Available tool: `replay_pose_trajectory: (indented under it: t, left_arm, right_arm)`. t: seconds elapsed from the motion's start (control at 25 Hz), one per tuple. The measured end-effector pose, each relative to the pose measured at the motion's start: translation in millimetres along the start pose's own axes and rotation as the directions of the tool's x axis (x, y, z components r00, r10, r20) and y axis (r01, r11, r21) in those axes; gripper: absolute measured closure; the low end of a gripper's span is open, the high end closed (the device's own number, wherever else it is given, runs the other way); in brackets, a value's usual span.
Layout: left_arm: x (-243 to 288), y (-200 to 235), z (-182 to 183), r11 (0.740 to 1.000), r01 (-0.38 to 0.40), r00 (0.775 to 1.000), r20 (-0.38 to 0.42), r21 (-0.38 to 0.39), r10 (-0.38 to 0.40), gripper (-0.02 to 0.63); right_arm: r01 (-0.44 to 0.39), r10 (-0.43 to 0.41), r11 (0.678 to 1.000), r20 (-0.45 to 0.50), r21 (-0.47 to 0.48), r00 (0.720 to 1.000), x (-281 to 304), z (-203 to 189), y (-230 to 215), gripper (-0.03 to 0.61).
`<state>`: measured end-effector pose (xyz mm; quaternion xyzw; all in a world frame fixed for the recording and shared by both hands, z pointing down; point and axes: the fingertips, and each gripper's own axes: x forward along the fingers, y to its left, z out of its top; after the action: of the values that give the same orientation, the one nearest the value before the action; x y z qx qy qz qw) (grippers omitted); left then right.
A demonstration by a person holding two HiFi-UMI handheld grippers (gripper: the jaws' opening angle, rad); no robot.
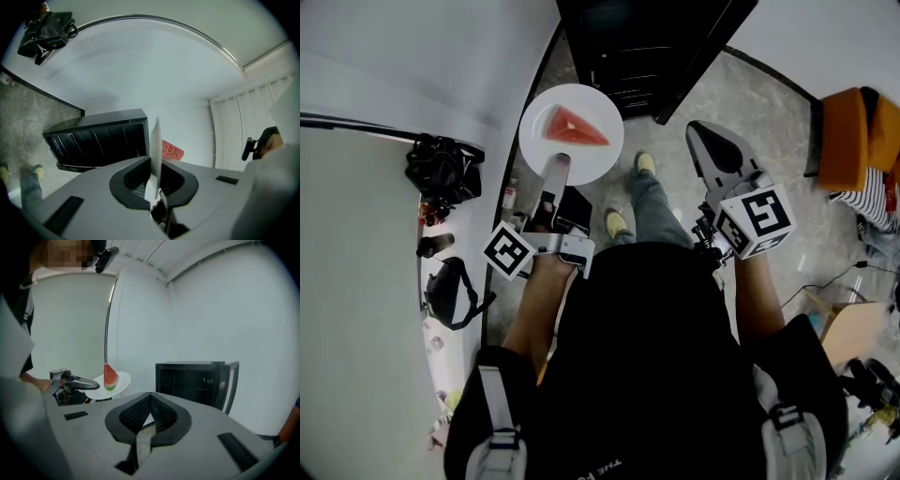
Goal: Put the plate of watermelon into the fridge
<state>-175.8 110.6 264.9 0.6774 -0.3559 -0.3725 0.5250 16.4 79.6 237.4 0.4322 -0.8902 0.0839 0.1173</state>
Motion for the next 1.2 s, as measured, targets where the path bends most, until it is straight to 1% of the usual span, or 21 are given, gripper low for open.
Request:
replay_pose_trajectory:
  t: [0.12, 0.24, 0.44, 0.68, 0.84, 1.08, 1.2]
  left_arm:
    - [1.1, 0.0, -0.8, 1.000, 0.004, 1.000, -0.007, 0.002, -0.004, 0.589]
    - [4.1, -1.4, -1.6, 1.000, 0.016, 1.000, -0.016, 0.007, -0.015, 0.589]
    - [5.0, -5.8, -1.8, 0.999, 0.035, 0.999, -0.029, 0.011, -0.035, 0.589]
    - [9.3, -1.9, -1.1, 1.000, 0.024, 0.999, -0.039, 0.009, -0.023, 0.589]
    - [38.2, 12.2, 9.1, 1.000, 0.009, 0.999, -0.045, -0.008, -0.010, 0.589]
    - [79.0, 29.4, 20.4, 0.999, -0.018, 0.999, -0.051, -0.028, 0.017, 0.589]
    - [101.0, 37.0, 22.1, 0.999, -0.030, 0.998, -0.056, -0.032, 0.028, 0.589]
  right_arm:
    - [0.002, -0.002, 1.000, 0.007, -0.005, 1.000, 0.3, -1.0, -0.6, 0.569]
    - [0.021, -0.021, 1.000, 0.008, 0.002, 1.000, -0.7, -0.2, -3.1, 0.569]
    - [0.017, -0.017, 1.000, 0.013, -0.014, 1.000, -2.5, 0.3, -0.8, 0.569]
    - [0.045, -0.045, 0.999, 0.003, 0.004, 0.999, 0.1, 1.8, -6.1, 0.569]
    - [0.027, -0.027, 1.000, -0.016, 0.012, 1.000, 30.2, 0.9, -28.6, 0.569]
    - [0.022, -0.021, 0.999, -0.050, 0.031, 0.999, 66.6, 1.0, -61.5, 0.569]
    - [0.011, -0.008, 0.999, -0.060, 0.041, 0.998, 82.9, 0.0, -80.5, 0.569]
